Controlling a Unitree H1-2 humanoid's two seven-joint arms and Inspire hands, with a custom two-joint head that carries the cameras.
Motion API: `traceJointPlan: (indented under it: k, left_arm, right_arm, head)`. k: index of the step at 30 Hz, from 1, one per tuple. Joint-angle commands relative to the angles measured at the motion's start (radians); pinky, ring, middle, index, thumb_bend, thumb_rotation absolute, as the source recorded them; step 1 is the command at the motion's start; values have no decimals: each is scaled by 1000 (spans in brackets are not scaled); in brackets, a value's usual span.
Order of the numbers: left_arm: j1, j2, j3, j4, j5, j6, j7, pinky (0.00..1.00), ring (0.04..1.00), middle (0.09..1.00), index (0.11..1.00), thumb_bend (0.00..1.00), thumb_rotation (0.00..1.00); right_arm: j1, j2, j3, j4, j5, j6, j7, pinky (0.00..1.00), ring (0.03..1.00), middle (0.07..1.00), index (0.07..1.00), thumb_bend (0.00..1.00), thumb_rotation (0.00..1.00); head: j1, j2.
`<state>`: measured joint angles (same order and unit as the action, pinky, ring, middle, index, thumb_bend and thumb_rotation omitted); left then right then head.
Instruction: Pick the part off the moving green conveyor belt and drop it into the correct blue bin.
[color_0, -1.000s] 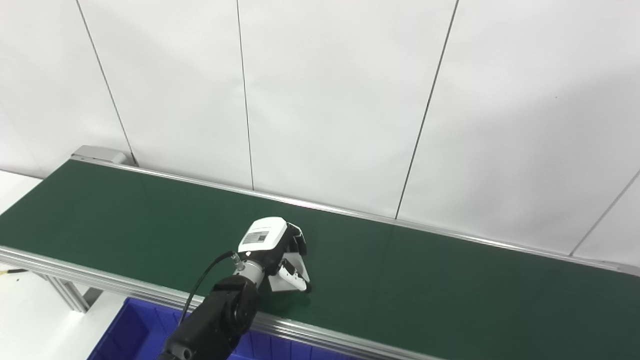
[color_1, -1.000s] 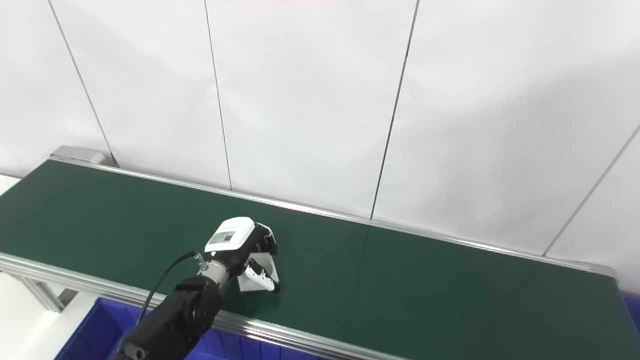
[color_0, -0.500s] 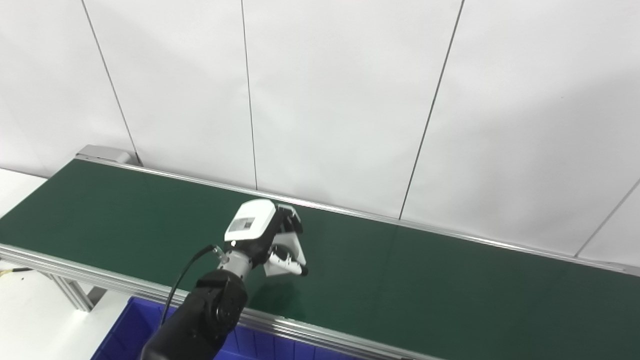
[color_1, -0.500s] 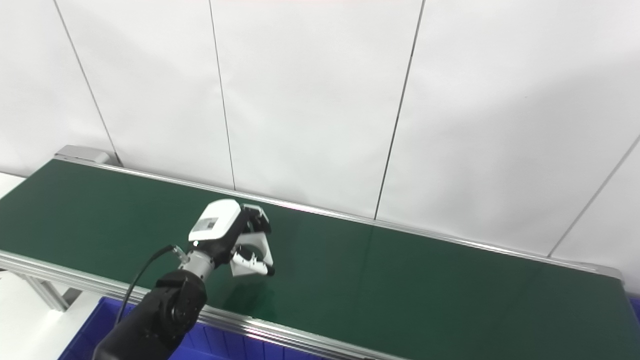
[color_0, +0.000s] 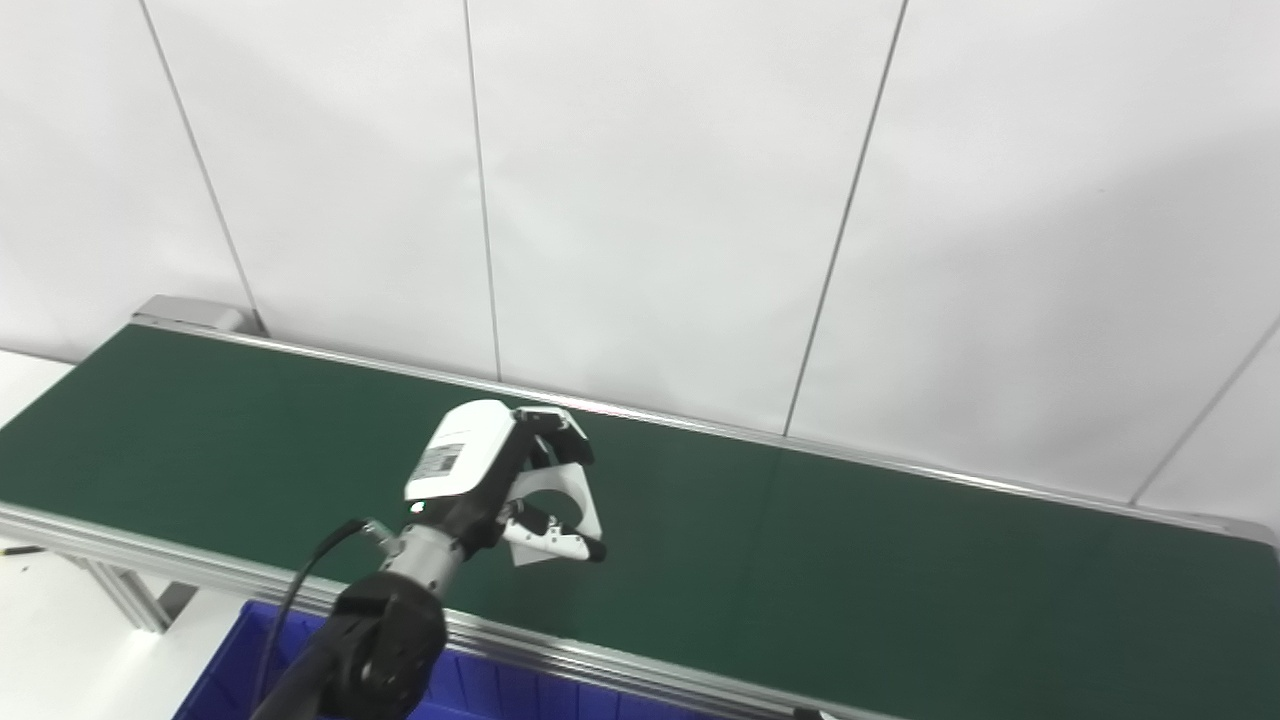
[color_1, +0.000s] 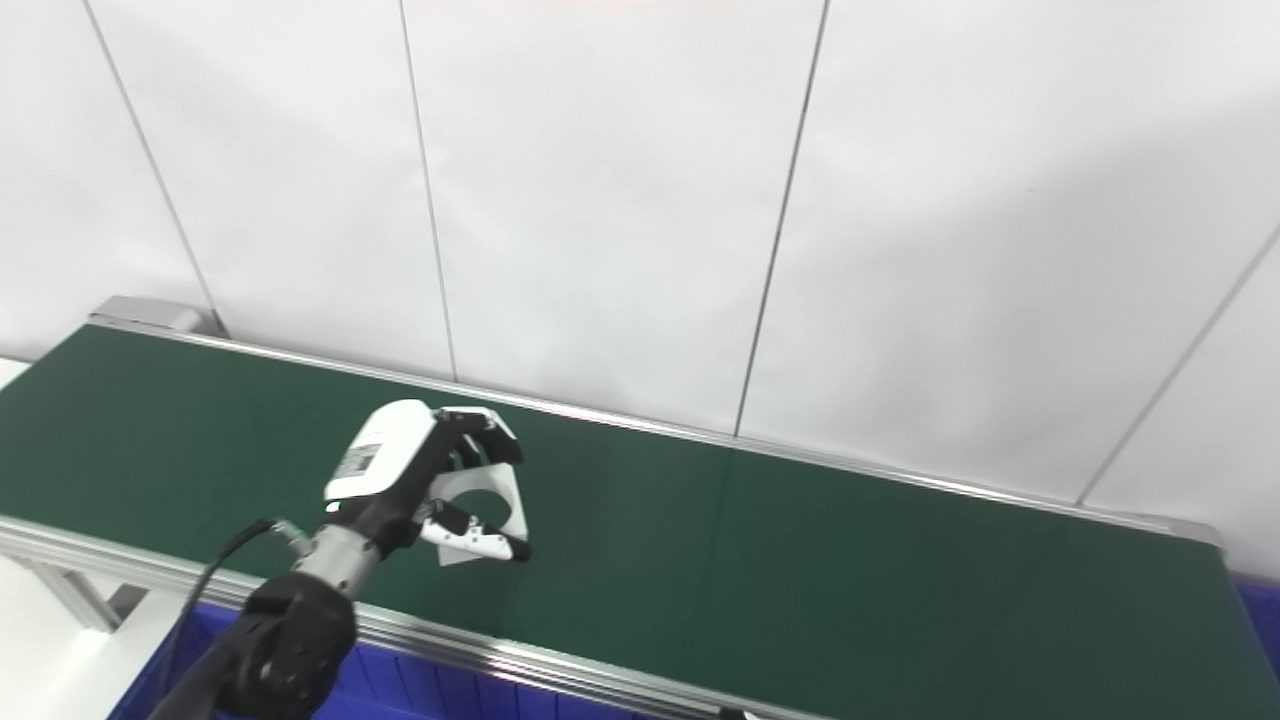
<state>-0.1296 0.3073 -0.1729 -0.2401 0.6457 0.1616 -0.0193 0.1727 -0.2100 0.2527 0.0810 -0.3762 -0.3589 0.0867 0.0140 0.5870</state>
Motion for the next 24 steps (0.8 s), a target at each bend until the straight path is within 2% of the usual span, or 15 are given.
traceJointPlan:
  k: [1,2,3,4,5,6,7,8,11,17,20,21,24]
  left_arm:
    - [-3,29,19,-42,-23,-38,-11,362,371,467,561,491,0]
    - [1,35,23,-45,-32,-47,-19,357,368,465,562,490,0]
    - [3,38,26,-47,-38,-53,-25,355,367,465,562,490,0]
    - [8,43,28,-43,-51,-59,-36,353,367,464,562,490,0]
    - [11,46,30,-39,-59,-63,-44,358,371,466,561,491,0]
    - [15,49,32,-36,-70,-68,-52,360,372,467,561,491,0]
    - [18,51,34,-35,-77,-71,-58,362,374,468,560,491,0]
    - [22,54,35,-32,-87,-79,-62,369,377,470,559,492,0]
    - [32,62,38,-30,-108,-100,-76,389,387,475,557,493,0]
    - [48,74,43,-37,-156,-157,-103,380,384,479,555,493,0]
    - [55,77,42,-40,-170,-171,-117,374,385,481,554,493,0]
    - [59,80,40,-43,-175,-175,-124,370,384,481,555,493,0]
    - [70,88,37,-51,-181,-190,-140,365,385,479,554,493,0]
  right_arm:
    - [-1,10,-3,-65,10,39,10,697,788,828,876,1000,295]
    - [3,12,-2,-83,8,56,16,712,800,839,885,997,310]
    - [6,14,-1,-95,7,68,20,717,804,843,888,995,316]
    - [10,20,2,-102,4,77,21,722,808,846,891,994,320]
    - [12,25,4,-106,3,83,21,750,821,854,899,978,351]
    - [15,32,6,-111,-6,86,15,759,826,857,902,972,361]
    - [16,38,8,-114,-12,90,11,765,828,860,907,965,377]
    - [16,43,11,-117,-21,96,8,772,833,866,914,958,408]
    - [12,51,17,-128,-39,118,11,783,843,877,926,949,460]
    - [3,63,20,-163,-42,168,29,790,847,885,931,956,483]
    - [-3,66,21,-168,-42,176,29,790,842,882,930,963,497]
    - [-4,68,21,-174,-41,183,32,792,843,882,930,967,505]
    - [-6,74,17,-185,-40,191,30,793,843,879,927,972,512]
  head:
    - [-3,2]
    - [-24,23]
    - [-24,23]
    - [-44,53]
    - [-44,53]
    - [-67,83]
    - [-67,83]
    - [-87,104]
    - [-105,123]
    - [-161,196]
    - [-169,205]
    - [-176,227]
    - [-171,234]
